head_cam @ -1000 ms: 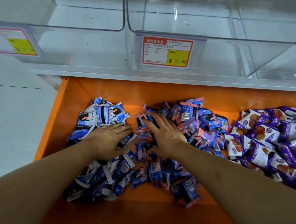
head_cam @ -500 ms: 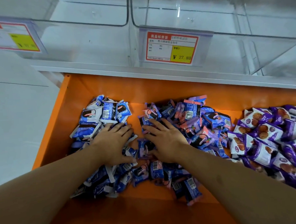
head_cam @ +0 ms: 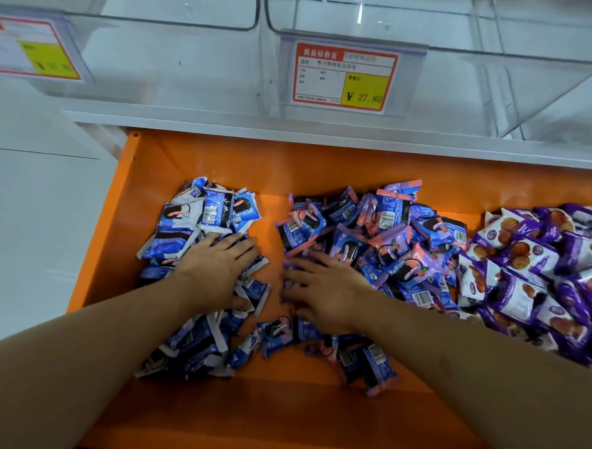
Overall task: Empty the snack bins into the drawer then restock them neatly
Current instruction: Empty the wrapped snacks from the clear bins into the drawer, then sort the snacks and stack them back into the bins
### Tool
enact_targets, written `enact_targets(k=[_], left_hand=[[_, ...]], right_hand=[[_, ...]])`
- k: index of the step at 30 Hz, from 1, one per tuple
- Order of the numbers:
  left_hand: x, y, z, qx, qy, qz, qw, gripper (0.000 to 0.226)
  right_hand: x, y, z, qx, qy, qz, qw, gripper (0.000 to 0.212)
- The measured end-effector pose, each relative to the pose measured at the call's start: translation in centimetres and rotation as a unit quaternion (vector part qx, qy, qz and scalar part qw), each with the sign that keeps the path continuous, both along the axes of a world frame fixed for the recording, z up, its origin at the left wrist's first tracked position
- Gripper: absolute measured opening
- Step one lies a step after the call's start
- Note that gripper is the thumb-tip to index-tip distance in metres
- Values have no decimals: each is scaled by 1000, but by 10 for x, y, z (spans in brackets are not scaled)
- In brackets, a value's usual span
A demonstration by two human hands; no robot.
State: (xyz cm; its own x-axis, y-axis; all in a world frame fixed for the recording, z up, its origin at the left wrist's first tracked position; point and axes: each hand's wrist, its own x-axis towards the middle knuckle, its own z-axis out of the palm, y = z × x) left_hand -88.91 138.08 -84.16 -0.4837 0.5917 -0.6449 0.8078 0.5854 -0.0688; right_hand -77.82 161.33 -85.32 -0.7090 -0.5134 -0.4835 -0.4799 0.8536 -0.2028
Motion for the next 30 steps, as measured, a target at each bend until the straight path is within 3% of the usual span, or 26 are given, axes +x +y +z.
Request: enact_targets(k=[6, 10, 20, 25, 30], left_hand=[[3, 3, 2, -2, 2, -5, 1000, 113], [2, 4, 0, 4, 1, -3, 1000, 112], [3, 3, -4, 10, 1, -5, 1000, 116], [8, 19, 3, 56, -25, 25, 998, 120], [10, 52, -2, 94, -118, 65, 986, 117]], right_hand=[[2, 11, 4, -39, 37, -24, 998, 54], [15, -14, -1, -125, 6, 61, 990, 51], [18, 20, -5, -84, 46, 89, 991, 37], [26, 23, 15, -114, 48, 53, 991, 50], [32, 38, 35, -102, 100, 14, 990, 62]])
